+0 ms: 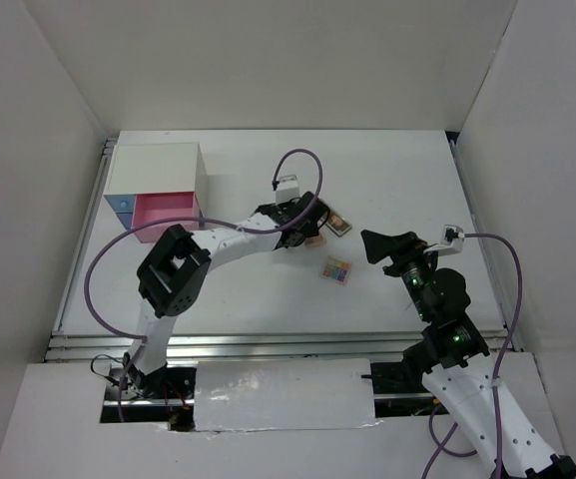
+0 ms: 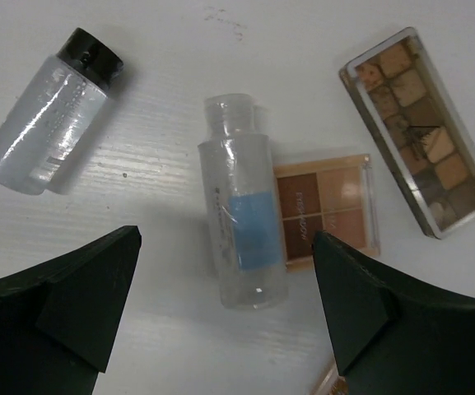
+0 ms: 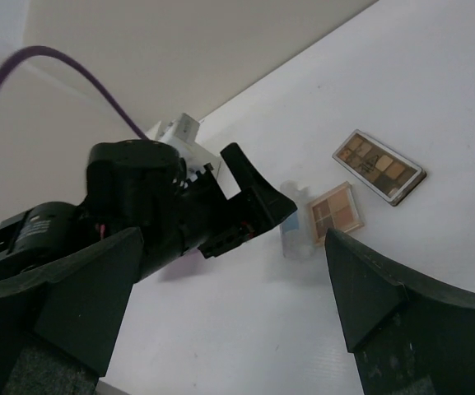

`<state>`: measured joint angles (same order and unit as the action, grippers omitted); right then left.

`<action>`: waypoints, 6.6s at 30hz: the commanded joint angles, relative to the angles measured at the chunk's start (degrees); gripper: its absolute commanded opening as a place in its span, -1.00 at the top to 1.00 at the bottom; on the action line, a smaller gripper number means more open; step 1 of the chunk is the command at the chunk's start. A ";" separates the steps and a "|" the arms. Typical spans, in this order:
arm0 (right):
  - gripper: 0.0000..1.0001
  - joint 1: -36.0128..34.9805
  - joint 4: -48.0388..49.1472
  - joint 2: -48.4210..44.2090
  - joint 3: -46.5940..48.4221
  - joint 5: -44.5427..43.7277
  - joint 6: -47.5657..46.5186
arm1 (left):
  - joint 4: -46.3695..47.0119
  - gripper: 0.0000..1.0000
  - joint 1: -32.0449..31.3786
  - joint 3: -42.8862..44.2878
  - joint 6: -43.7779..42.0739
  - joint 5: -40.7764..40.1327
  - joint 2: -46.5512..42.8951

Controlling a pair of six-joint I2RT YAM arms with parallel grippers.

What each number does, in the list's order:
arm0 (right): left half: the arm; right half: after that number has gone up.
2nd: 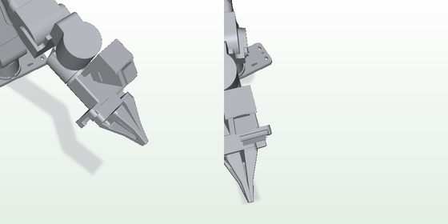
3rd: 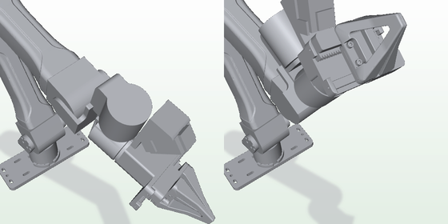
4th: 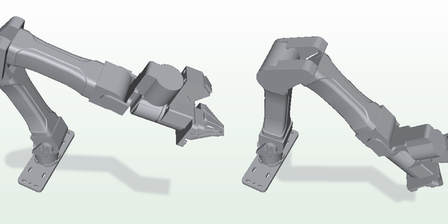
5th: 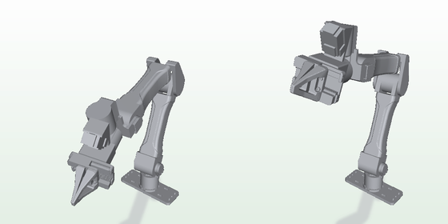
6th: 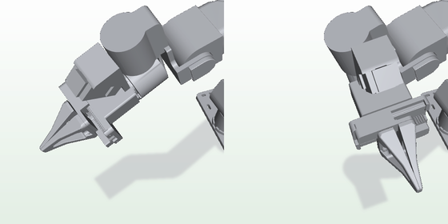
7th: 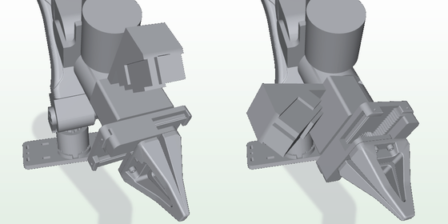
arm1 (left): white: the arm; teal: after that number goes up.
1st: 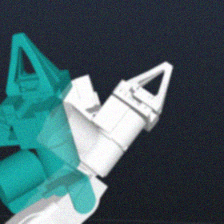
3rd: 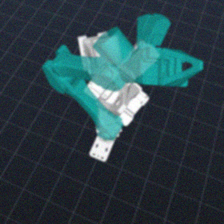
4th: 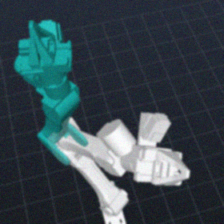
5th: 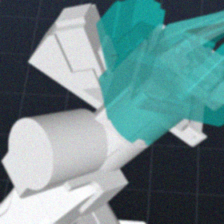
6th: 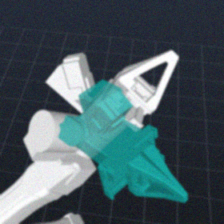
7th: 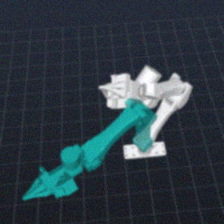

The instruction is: Organize the makeup

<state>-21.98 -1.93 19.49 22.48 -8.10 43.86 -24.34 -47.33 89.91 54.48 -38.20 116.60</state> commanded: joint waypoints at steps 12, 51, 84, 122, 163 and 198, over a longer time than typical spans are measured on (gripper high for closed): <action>-0.99 -0.08 1.58 0.90 -0.24 1.33 -0.79 | 1.22 -0.51 4.09 0.10 0.98 4.19 4.79; -0.99 -0.08 1.76 0.82 -0.51 2.82 -0.88 | -7.64 0.92 35.73 -15.12 13.11 -0.91 -34.95; -1.00 -0.08 1.76 2.22 -0.51 3.97 -0.97 | 14.49 -0.99 18.68 -5.72 -33.63 22.52 -18.90; -1.00 -0.08 3.87 3.63 -0.51 5.38 -0.97 | 4.75 0.97 15.25 -13.88 -15.83 8.27 -34.05; -1.00 -0.26 4.92 5.12 -0.77 6.52 -0.97 | 0.25 0.81 35.91 -47.49 19.34 4.27 -67.96; -0.99 -0.17 6.15 7.85 -0.95 7.13 -0.97 | 9.50 0.84 43.11 -21.97 4.41 -0.65 -20.89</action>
<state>-21.98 0.75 26.96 21.80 -1.04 43.62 -14.72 -5.23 64.69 59.92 -35.22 95.04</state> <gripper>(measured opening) 0.997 0.092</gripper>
